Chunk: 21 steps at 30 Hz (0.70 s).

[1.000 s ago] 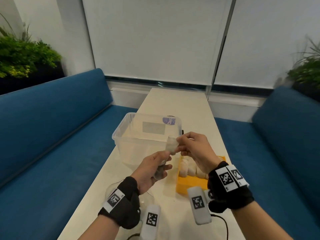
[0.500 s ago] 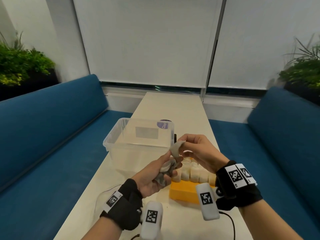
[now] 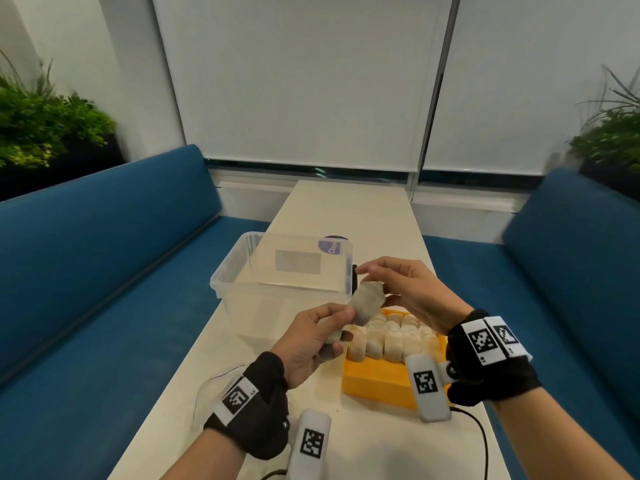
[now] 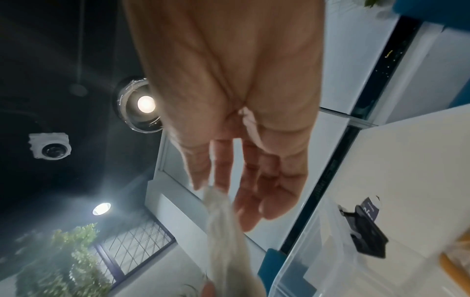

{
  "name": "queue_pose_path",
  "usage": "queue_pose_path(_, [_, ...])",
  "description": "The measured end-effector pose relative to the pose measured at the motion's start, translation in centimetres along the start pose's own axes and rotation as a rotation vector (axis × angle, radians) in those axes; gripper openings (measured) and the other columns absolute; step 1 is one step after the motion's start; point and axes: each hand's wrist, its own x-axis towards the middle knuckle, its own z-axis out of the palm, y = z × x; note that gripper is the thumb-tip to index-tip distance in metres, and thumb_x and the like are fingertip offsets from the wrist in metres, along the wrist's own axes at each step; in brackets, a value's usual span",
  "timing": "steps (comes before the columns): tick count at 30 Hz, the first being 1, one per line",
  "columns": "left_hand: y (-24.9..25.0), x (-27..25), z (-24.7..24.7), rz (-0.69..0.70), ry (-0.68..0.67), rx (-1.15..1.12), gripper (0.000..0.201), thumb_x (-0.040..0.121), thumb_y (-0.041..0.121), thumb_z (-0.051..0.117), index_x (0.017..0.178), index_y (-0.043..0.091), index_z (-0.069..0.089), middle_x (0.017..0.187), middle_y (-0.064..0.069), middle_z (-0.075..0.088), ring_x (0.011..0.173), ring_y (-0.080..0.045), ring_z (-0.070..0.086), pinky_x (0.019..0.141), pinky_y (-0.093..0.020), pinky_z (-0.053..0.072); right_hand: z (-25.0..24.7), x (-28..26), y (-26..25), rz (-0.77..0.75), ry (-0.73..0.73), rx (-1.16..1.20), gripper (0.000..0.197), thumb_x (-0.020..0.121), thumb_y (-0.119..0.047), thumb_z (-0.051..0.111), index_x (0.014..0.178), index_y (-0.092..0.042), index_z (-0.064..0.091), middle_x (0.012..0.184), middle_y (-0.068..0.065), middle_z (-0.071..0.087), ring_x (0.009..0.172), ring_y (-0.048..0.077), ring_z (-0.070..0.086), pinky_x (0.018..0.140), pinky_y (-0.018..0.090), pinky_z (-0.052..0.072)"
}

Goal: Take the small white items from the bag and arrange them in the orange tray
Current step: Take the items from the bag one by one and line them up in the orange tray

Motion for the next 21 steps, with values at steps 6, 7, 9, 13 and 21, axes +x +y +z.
queue_pose_path(6, [-0.8, 0.4, -0.1, 0.114, 0.179, 0.09, 0.025, 0.088, 0.025, 0.067, 0.109, 0.012, 0.069, 0.087, -0.004, 0.064, 0.074, -0.012, 0.058, 0.053, -0.019, 0.046, -0.3, 0.0, 0.0, -0.133, 0.085, -0.496, 0.014, 0.086, -0.025, 0.065, 0.095, -0.015, 0.07, 0.083, -0.001, 0.07, 0.07, 0.009, 0.064, 0.06, 0.014, 0.049])
queue_pose_path(7, [-0.9, 0.4, -0.1, 0.111, 0.187, 0.082, 0.024, 0.089, 0.024, 0.067, 0.109, 0.013, 0.069, 0.087, -0.004, 0.065, 0.074, -0.013, 0.059, 0.053, -0.019, 0.046, -0.3, 0.1, 0.1, -0.154, 0.095, -0.526, 0.012, 0.086, -0.023, 0.066, 0.094, -0.015, 0.071, 0.082, -0.002, 0.07, 0.068, 0.009, 0.064, 0.059, 0.013, 0.048])
queue_pose_path(9, [-1.1, 0.4, -0.3, 0.102, 0.202, 0.064, 0.023, 0.089, 0.022, 0.067, 0.11, 0.013, 0.069, 0.088, -0.003, 0.065, 0.076, -0.014, 0.06, 0.053, -0.02, 0.047, -0.7, 0.5, 0.0, -0.173, 0.117, -0.57, 0.011, 0.087, -0.021, 0.066, 0.095, -0.015, 0.071, 0.081, -0.003, 0.07, 0.068, 0.01, 0.064, 0.062, 0.014, 0.048])
queue_pose_path(13, [-1.7, 0.2, -1.3, 0.087, 0.242, 0.036, 0.021, 0.09, 0.017, 0.066, 0.109, 0.01, 0.07, 0.09, -0.002, 0.063, 0.073, -0.014, 0.061, 0.052, -0.019, 0.047, -1.9, 2.1, 0.8, -0.128, 0.135, -0.741, 0.014, 0.09, -0.015, 0.061, 0.099, -0.011, 0.07, 0.085, 0.0, 0.067, 0.07, 0.013, 0.061, 0.071, 0.021, 0.049])
queue_pose_path(21, [-2.7, -0.3, -2.9, 0.078, 0.246, 0.078, 0.021, 0.09, 0.018, 0.066, 0.11, 0.013, 0.069, 0.086, -0.004, 0.063, 0.069, -0.009, 0.062, 0.056, -0.023, 0.045, -1.5, 4.7, 8.2, 0.192, -0.172, -1.025, 0.016, 0.087, -0.011, 0.058, 0.097, -0.009, 0.07, 0.094, 0.01, 0.071, 0.076, 0.019, 0.06, 0.079, 0.029, 0.051])
